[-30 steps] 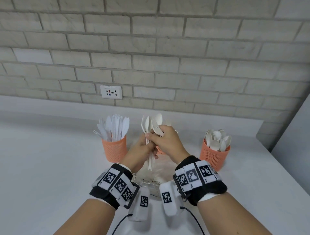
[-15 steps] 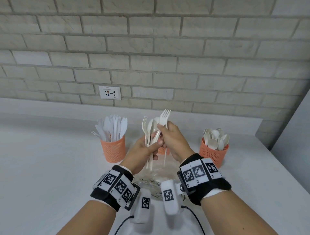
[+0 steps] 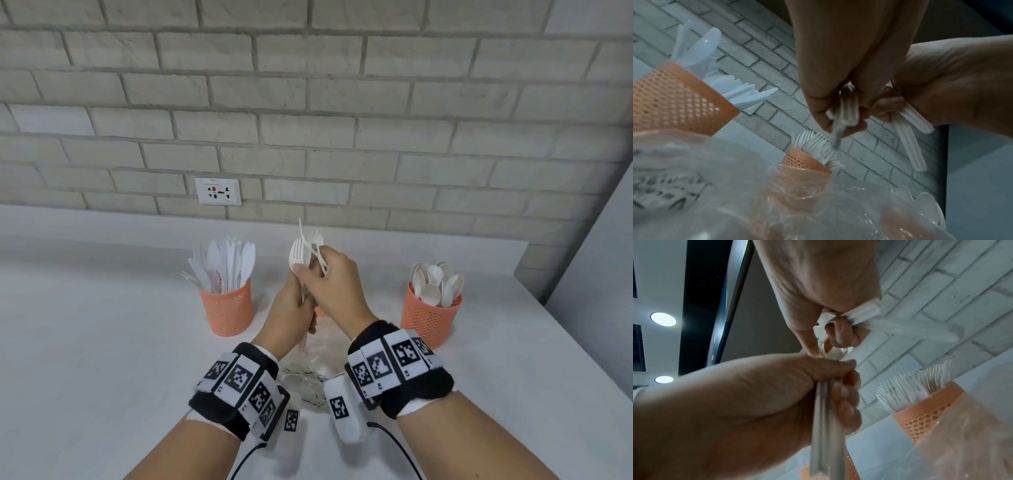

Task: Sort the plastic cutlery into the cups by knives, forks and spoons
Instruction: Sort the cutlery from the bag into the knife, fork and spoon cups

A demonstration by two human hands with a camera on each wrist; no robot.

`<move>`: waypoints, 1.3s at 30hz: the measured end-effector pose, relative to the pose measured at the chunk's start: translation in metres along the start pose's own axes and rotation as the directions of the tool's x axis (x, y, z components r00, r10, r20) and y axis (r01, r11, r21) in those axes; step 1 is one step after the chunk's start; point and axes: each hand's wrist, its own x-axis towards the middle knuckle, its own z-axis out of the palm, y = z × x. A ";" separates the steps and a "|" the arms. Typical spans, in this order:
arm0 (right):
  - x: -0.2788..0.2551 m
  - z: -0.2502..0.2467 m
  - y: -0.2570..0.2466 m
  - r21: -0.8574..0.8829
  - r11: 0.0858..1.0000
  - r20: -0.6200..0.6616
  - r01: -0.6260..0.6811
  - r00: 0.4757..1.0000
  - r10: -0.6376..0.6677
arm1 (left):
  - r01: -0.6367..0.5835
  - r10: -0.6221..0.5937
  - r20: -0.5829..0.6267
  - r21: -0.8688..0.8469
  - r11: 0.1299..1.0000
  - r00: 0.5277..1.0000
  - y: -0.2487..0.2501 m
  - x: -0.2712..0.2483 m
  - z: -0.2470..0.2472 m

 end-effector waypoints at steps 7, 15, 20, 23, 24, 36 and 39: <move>0.017 -0.006 0.001 0.287 0.953 -0.039 -0.092 0.993 0.107 | -0.017 0.023 -0.040 0.159 0.987 0.999 -0.015 0.010 -0.010; 0.055 -0.035 0.018 0.611 0.790 -0.198 -0.058 0.954 0.223 | 0.119 -0.119 -0.079 -0.006 0.993 0.990 -0.023 0.017 -0.029; 0.075 -0.028 0.041 0.585 0.811 -0.296 -0.033 0.921 0.251 | 0.111 -0.119 -0.083 -0.097 0.989 0.989 -0.021 0.023 -0.035; 0.085 -0.019 0.047 0.524 0.852 -0.312 -0.013 0.927 0.206 | 0.104 -0.114 -0.076 -0.121 0.987 0.991 -0.022 0.025 -0.037; 0.087 -0.015 0.048 0.521 0.854 -0.302 -0.017 0.932 0.202 | 0.107 -0.117 -0.075 -0.131 0.986 0.990 -0.023 0.026 -0.037; 0.087 0.011 0.077 0.442 0.869 -0.001 -0.225 0.968 0.251 | 0.164 -0.163 0.029 -0.290 0.943 0.986 -0.031 0.036 -0.047; 0.090 0.010 0.078 0.423 0.879 -0.016 -0.222 0.967 0.253 | 0.167 -0.164 0.034 -0.288 0.943 0.986 -0.033 0.037 -0.045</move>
